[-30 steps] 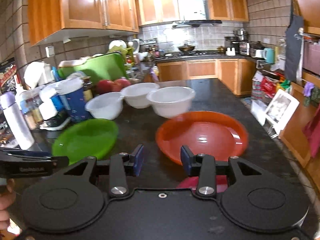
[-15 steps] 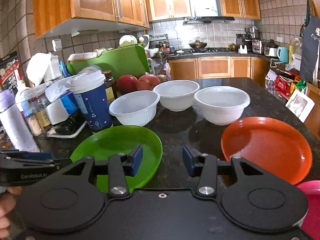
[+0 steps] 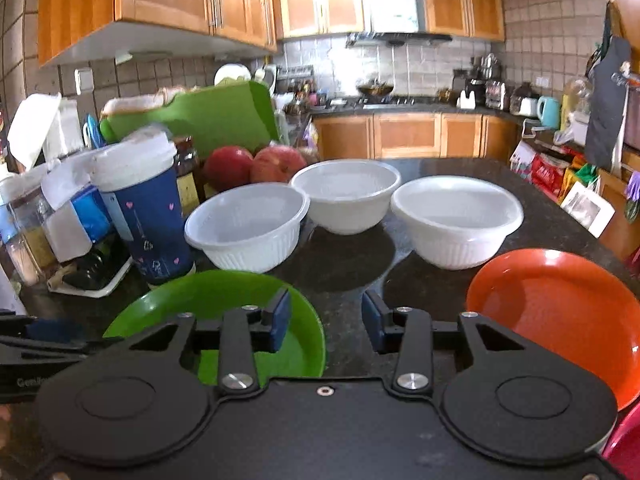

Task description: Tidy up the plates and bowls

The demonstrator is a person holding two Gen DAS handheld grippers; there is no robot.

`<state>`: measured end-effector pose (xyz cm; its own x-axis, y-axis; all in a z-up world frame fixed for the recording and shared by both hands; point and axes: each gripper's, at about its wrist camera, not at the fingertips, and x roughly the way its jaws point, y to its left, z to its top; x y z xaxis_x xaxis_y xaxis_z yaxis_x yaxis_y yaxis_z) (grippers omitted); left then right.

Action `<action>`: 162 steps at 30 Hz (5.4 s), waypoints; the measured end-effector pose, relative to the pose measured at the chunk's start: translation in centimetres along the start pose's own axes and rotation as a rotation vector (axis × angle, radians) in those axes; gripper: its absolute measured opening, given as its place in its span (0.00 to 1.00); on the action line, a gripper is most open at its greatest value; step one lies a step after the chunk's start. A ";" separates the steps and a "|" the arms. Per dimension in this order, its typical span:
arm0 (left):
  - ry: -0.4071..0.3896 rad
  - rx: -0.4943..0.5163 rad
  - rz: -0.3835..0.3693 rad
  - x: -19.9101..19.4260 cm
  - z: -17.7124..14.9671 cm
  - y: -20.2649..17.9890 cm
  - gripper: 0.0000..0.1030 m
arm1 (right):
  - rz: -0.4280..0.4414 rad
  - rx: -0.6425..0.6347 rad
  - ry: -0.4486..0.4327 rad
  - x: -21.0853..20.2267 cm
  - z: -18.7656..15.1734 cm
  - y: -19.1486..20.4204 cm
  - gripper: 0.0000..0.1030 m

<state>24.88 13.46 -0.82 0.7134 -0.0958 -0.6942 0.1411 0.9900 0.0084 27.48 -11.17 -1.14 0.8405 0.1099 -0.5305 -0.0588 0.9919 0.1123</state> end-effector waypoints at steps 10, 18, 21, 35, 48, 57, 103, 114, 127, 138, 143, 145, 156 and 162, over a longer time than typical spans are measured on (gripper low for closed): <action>0.033 0.003 -0.031 1.7 0.5 0.4 0.54 | 0.023 0.010 0.088 2.4 -0.2 0.3 0.28; 0.037 0.017 -0.039 2.0 0.6 0.2 0.40 | 0.004 0.046 0.144 3.2 -0.9 -0.5 0.21; 0.033 0.012 -0.029 1.9 0.6 0.3 0.32 | 0.000 0.048 0.153 3.2 -1.2 -0.5 0.14; 0.045 -0.002 -0.050 0.8 -0.3 0.4 0.24 | -0.010 0.059 0.170 2.0 -1.9 -0.4 0.09; 0.035 -0.007 -0.034 -2.1 -1.7 -1.0 0.18 | -0.016 0.039 0.146 -1.7 -2.9 -0.4 0.10; -0.018 0.025 -0.058 -4.4 -1.5 -4.1 0.18 | -0.047 0.057 0.097 -5.4 -3.0 -2.8 0.10; 0.034 0.102 -0.093 -7.0 -6.6 -26.5 0.18 | -0.131 0.089 0.113 -17.3 -9.3 -26.4 0.10; 0.000 0.115 -0.062 -7.2 -7.2 -27.4 0.39 | -0.112 0.055 0.092 -17.7 -9.3 -26.5 0.19; -0.052 0.083 -0.069 -8.3 -6.4 -25.6 0.51 | -0.110 0.058 0.030 -18.6 -8.4 -25.7 0.30; -0.155 0.005 -0.063 -9.9 -3.6 -19.5 0.55 | -0.069 0.060 -0.081 -19.7 -5.4 -22.1 0.48; -0.174 -0.002 -0.087 -9.8 -2.5 -17.0 0.59 | -0.079 0.044 -0.133 -19.8 -4.1 -19.7 0.55; -0.178 -0.005 -0.097 -9.6 -2.1 -16.1 0.64 | -0.077 0.039 -0.140 -19.7 -3.6 -18.8 0.59; -0.263 0.074 -0.190 -9.3 -0.3 -12.7 0.66 | -0.091 0.052 -0.124 -18.8 -0.9 -15.9 0.59; -0.246 0.077 -0.215 -8.0 1.4 -12.5 0.66 | -0.090 0.053 -0.109 -18.9 0.7 -16.3 0.59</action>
<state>18.33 1.73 5.65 0.8049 -0.3328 -0.4913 0.3511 0.9346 -0.0578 12.89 -29.47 7.66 0.8946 0.0103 -0.4467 0.0458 0.9924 0.1145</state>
